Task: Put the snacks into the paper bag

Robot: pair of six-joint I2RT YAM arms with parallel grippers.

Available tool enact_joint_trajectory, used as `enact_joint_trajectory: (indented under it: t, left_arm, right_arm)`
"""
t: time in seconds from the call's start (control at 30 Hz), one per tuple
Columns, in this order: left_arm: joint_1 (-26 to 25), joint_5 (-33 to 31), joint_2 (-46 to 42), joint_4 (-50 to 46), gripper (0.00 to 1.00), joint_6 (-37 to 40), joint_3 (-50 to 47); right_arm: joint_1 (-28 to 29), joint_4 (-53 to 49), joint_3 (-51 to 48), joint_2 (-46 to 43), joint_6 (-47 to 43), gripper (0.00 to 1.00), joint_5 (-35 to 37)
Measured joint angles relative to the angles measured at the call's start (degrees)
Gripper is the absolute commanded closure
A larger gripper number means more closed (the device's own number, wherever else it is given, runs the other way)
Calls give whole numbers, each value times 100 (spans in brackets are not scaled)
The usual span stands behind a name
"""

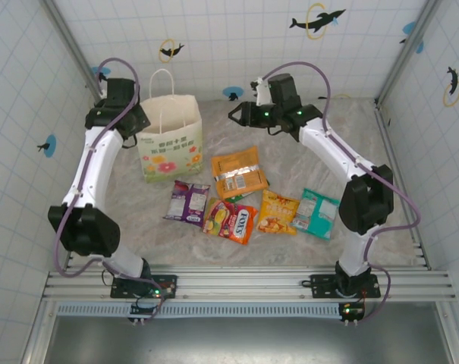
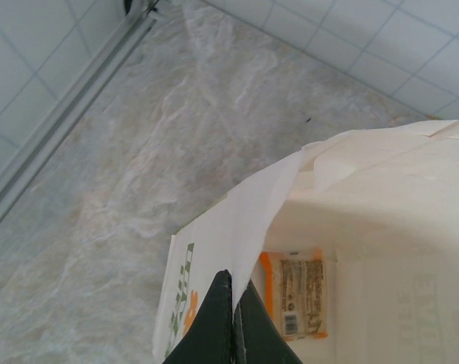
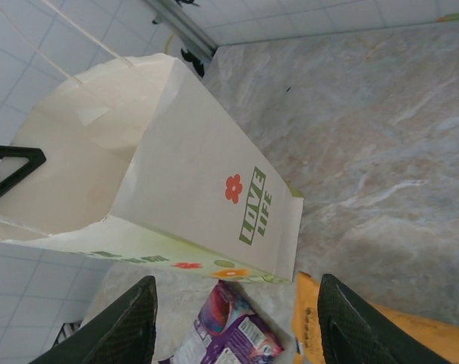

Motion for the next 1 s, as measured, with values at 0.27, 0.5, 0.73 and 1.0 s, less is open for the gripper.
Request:
enact_joint_trajectory:
  t: [0.27,0.5,0.73,1.0]
  left_arm:
    - [188,-103,-540,31,69,-11,-822]
    - [195,-142,-750,37,42,-22,-933]
    - [195,-76,-1137,-22,41,-26,-804]
    - [195,815,-1932,22,42,-20,-896]
  right_arm:
    - [219,92,-2,0,68,43,37]
    - [280,85,-72,-55,87,42,138]
    - [321,85,-531,-415,72,43,289]
    - [341,192,-1928,-1436,111,43,643]
